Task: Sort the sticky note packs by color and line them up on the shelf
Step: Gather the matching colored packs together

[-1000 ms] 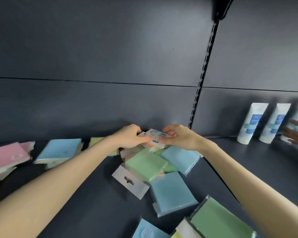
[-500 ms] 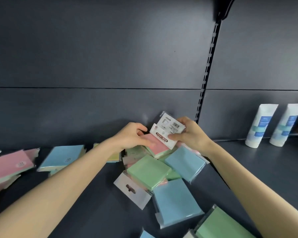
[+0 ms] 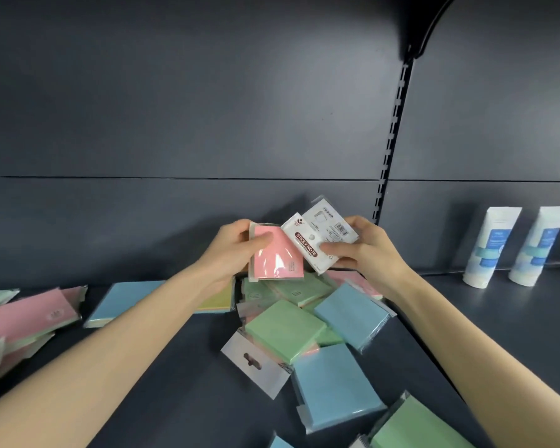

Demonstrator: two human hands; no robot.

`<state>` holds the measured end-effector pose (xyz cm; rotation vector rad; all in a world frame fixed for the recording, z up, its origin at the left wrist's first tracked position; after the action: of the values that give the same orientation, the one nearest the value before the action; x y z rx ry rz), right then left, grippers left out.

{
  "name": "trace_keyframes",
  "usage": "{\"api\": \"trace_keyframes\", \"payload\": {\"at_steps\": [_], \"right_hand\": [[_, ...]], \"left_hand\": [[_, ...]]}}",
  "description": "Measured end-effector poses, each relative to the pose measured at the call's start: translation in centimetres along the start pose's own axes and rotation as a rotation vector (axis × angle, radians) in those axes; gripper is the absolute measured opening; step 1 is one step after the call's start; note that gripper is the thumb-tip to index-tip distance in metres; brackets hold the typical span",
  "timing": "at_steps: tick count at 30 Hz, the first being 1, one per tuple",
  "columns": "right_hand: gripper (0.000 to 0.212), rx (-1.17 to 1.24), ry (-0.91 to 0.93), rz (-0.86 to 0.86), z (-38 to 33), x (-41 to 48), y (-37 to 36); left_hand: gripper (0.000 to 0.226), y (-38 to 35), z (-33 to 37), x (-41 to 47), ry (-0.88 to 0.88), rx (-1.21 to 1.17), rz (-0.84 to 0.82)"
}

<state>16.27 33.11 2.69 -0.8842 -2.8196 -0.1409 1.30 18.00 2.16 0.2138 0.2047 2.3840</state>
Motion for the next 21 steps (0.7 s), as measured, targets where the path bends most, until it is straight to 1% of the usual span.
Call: {"api": "trace_keyframes", "payload": {"at_steps": [4, 7, 10, 14, 18, 19, 21], "right_hand": [[0.036, 0.003, 0.030, -0.044, -1.0, -0.6, -1.3], [0.039, -0.008, 0.057, -0.102, -1.8, -1.2, -2.7], [0.040, -0.035, 0.078, -0.182, -2.5, -1.9, -4.2], [0.033, -0.126, 0.079, -0.263, -3.3, -3.4, -6.4], [0.027, -0.284, 0.012, -0.374, -4.0, -5.4, -8.9], [0.025, -0.312, 0.000, -0.375, -4.2, -5.8, -9.5], [0.023, -0.275, -0.014, -0.351, -4.6, -6.8, -11.0]], "left_hand": [[0.018, 1.2, 0.6, -2.0, -0.025, -0.007, 0.073], [0.020, 2.0, 0.6, -3.8, -0.021, -0.041, 0.116], [0.024, 2.6, 0.6, -5.8, 0.011, -0.079, 0.125], [0.034, 3.9, 0.7, -8.5, 0.037, -0.088, 0.100], [0.030, 6.0, 0.9, -10.9, -0.020, 0.002, 0.089], [0.030, 6.6, 0.9, -11.5, -0.041, 0.027, 0.100], [0.031, 7.9, 0.7, -12.8, -0.089, 0.089, 0.120]]}}
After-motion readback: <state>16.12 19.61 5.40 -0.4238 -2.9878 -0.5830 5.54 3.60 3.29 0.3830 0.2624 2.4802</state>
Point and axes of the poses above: each hand's wrist, its own x-axis towards the middle knuckle, its own y-axis out of the back of the hand, z = x × y, the point moved 2 cm from there along x, towards the middle knuckle, and after that the axes turned 3 degrees about y, right-handed, at the moved point
